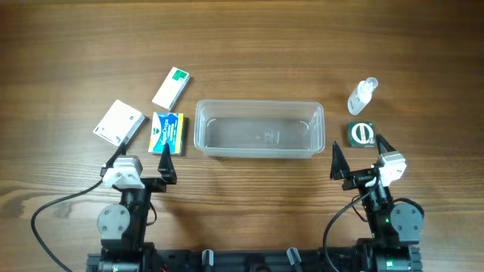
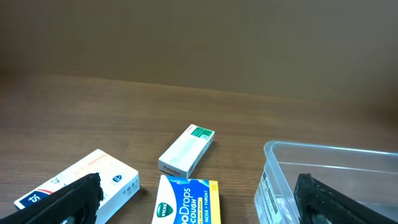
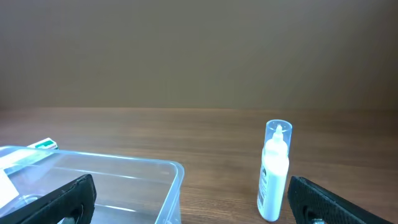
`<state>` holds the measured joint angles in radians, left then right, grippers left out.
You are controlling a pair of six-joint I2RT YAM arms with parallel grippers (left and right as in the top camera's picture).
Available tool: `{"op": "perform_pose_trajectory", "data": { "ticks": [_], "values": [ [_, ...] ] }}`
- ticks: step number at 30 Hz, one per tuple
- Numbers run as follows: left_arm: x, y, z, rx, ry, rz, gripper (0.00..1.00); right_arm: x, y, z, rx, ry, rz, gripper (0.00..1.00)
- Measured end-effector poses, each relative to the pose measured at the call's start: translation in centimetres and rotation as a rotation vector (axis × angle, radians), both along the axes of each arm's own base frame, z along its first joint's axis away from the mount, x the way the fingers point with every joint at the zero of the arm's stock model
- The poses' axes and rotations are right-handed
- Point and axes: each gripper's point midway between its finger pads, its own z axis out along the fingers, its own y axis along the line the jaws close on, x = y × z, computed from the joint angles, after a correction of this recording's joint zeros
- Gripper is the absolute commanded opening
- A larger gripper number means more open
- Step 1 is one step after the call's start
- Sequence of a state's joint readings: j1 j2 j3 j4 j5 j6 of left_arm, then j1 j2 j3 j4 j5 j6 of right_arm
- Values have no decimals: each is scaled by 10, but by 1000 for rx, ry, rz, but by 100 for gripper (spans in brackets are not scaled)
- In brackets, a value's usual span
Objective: Pack container
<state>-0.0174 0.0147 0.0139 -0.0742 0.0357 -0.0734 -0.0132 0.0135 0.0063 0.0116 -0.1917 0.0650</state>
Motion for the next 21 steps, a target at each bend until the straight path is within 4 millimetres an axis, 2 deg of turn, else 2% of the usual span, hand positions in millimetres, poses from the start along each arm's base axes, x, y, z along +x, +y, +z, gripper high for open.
{"op": "perform_pose_trajectory", "data": {
  "ticks": [21],
  "values": [
    [0,-4,0,0,0,-14,100,0,0,0,0,0,0,100]
  ]
}}
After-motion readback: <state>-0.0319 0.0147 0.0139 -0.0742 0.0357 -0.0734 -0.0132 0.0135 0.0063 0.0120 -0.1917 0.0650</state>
